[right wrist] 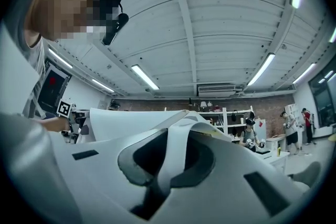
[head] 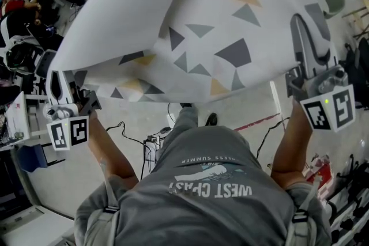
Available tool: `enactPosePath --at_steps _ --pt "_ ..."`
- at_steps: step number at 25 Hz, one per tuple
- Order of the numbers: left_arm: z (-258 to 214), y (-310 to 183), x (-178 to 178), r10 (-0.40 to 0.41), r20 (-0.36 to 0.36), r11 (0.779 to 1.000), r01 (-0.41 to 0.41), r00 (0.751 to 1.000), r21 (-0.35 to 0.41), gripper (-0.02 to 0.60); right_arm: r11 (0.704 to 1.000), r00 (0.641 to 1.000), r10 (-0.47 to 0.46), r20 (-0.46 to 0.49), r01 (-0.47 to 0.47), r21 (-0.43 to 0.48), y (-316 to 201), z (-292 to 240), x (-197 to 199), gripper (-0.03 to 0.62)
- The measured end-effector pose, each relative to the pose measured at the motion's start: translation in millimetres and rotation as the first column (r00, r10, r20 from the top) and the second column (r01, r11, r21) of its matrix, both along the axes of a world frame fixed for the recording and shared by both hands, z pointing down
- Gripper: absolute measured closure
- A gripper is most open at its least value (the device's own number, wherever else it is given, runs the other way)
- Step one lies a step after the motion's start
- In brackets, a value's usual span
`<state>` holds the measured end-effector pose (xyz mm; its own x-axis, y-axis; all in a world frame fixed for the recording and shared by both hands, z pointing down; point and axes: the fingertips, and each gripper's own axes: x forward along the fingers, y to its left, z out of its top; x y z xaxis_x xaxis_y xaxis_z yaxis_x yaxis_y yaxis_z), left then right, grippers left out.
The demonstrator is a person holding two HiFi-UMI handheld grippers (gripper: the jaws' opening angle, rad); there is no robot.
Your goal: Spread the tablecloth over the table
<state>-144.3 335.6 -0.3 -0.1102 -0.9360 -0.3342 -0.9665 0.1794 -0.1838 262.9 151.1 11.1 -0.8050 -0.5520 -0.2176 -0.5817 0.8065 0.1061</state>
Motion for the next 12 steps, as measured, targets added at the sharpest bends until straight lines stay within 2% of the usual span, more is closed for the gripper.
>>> enactPosePath --at_steps 7,12 --pt "7.2 -78.3 -22.4 0.069 -0.014 0.997 -0.069 0.997 -0.015 0.583 0.997 0.998 0.069 -0.013 -0.070 -0.022 -49.0 6.3 -9.7 0.577" --pt "15.8 -111.9 -52.4 0.100 -0.030 0.995 -0.100 0.995 -0.019 0.583 0.994 0.994 0.106 -0.025 -0.107 -0.024 -71.1 10.3 -32.1 0.577"
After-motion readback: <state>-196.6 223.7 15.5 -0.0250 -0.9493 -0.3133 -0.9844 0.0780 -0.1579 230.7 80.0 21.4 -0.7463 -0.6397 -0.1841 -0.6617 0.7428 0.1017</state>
